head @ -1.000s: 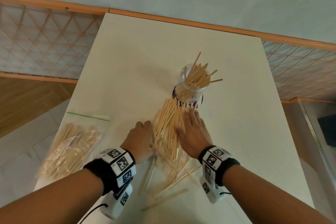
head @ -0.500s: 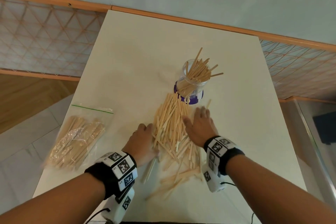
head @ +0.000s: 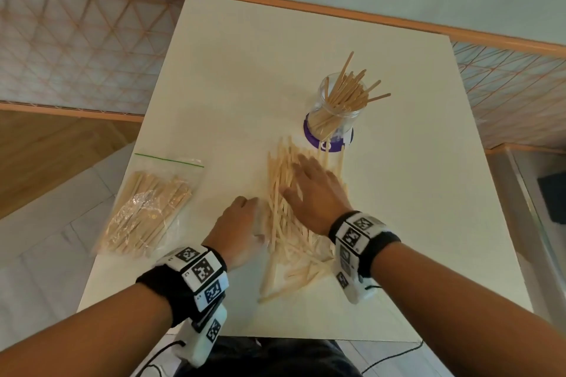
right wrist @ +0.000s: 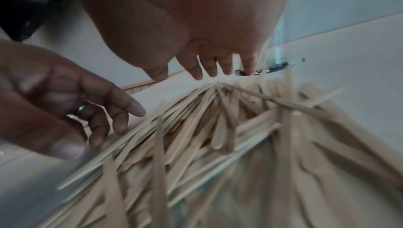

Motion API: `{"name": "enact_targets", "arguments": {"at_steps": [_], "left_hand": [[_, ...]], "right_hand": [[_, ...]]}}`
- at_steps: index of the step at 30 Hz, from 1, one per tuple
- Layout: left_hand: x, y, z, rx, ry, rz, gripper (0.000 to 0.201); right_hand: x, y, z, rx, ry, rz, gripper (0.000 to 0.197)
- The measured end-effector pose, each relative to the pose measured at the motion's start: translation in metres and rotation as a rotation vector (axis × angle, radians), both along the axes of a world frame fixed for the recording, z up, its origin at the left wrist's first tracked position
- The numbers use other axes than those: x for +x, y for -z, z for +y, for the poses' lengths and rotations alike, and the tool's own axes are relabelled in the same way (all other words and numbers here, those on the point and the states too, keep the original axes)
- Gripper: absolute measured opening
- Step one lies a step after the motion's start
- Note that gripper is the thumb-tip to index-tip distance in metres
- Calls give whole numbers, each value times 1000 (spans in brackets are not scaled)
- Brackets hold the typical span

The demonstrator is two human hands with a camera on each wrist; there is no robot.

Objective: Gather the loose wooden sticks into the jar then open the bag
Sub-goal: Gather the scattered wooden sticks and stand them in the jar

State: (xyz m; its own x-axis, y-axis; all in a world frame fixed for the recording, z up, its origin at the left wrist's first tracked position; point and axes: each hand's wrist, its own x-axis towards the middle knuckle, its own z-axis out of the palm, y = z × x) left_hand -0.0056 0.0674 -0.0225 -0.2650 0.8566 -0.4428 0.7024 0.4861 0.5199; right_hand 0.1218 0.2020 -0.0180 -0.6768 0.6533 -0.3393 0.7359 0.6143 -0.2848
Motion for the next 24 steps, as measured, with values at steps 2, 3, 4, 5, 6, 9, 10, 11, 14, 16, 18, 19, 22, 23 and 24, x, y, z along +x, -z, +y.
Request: {"name": "enact_targets", "arguments": {"at_steps": [2, 3, 4, 5, 6, 9, 10, 11, 14, 16, 18, 19, 22, 23, 24], "left_hand": [[-1, 0, 3, -15, -65, 26, 40], [0, 0, 5, -21, -78, 29, 37], [1, 1, 9, -29, -79, 26, 36], [4, 1, 13, -32, -79, 19, 37], [7, 1, 18, -33, -80, 11, 39], [17, 1, 30, -21, -116, -20, 46], [19, 1, 34, -1, -140, -33, 42], [21, 0, 37, 25, -164, -49, 34], [18, 0, 40, 50, -250, -147, 28], [13, -3, 42, 36, -303, -204, 39], [9, -8, 44, 50, -286, -227, 39], [8, -12, 44, 58, -268, -238, 36], [4, -17, 44, 65, -246, -272, 36], [2, -17, 42, 62, -247, -258, 38], [2, -17, 38, 62, -248, -225, 38]], "right_hand": [[21, -7, 0, 95, 267, 76, 66], [29, -10, 3, 92, 424, 74, 70], [35, -12, 6, 57, 545, 41, 77], [38, -12, 8, 18, 601, -12, 85], [36, -12, 7, -12, 602, -53, 93], [14, -9, -4, -97, 506, -69, 103], [5, -7, -8, -118, 479, -65, 100], [-3, -5, -12, -126, 466, -54, 94], [-20, 0, -17, -134, 479, 9, 79], [-26, 1, -15, -149, 485, 37, 78], [-30, 1, -12, -177, 487, 64, 79], [-32, 2, -11, -180, 492, 77, 77], [-37, 2, -7, -174, 541, 103, 63], [-37, 0, -6, -180, 559, 102, 57], [-38, 0, -4, -188, 571, 95, 52]]}}
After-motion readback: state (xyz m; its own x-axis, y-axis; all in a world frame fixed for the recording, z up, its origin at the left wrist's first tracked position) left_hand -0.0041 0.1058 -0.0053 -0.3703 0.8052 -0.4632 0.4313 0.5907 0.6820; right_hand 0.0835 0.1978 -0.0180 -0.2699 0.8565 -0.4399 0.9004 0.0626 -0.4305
